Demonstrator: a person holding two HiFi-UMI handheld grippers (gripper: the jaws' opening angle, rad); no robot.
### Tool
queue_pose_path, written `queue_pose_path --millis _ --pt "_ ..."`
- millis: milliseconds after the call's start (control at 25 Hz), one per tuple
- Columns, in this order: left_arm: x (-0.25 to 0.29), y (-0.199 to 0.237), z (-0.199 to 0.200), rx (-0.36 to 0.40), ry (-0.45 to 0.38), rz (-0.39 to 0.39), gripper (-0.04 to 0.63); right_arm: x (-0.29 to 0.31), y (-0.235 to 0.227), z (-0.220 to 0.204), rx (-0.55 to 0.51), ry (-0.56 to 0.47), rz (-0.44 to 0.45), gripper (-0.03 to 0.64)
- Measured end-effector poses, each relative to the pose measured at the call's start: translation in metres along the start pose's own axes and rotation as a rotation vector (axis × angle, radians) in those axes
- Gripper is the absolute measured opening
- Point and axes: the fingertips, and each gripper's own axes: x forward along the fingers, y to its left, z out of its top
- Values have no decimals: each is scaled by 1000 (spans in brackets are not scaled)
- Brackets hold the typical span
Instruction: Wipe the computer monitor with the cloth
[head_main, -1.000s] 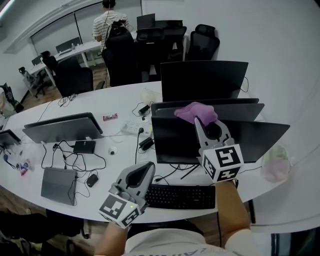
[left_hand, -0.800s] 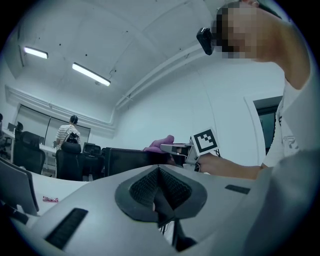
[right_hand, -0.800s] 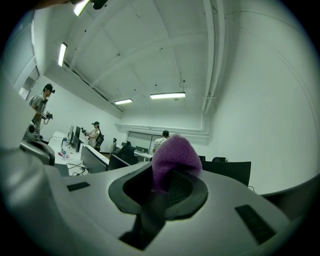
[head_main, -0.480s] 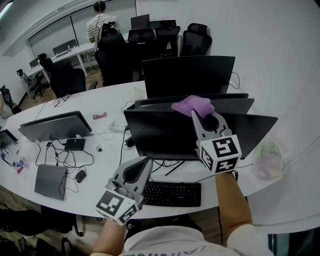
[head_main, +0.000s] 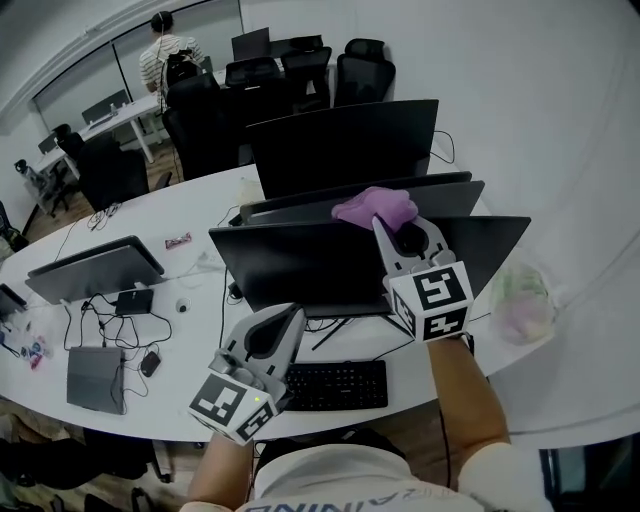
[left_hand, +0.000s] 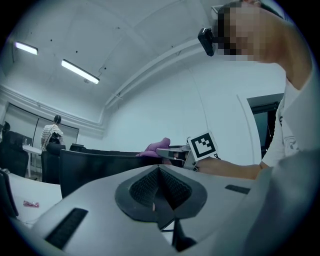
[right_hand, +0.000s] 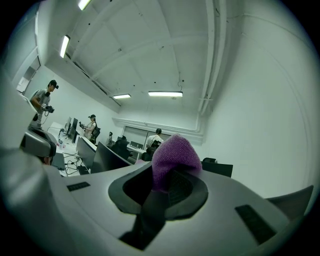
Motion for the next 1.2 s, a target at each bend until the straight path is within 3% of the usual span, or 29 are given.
queue_pose_path --millis 1200 --pt "95 -63 -8 15 15 -209 5 -72 -110 -27 -10 21 -185 63"
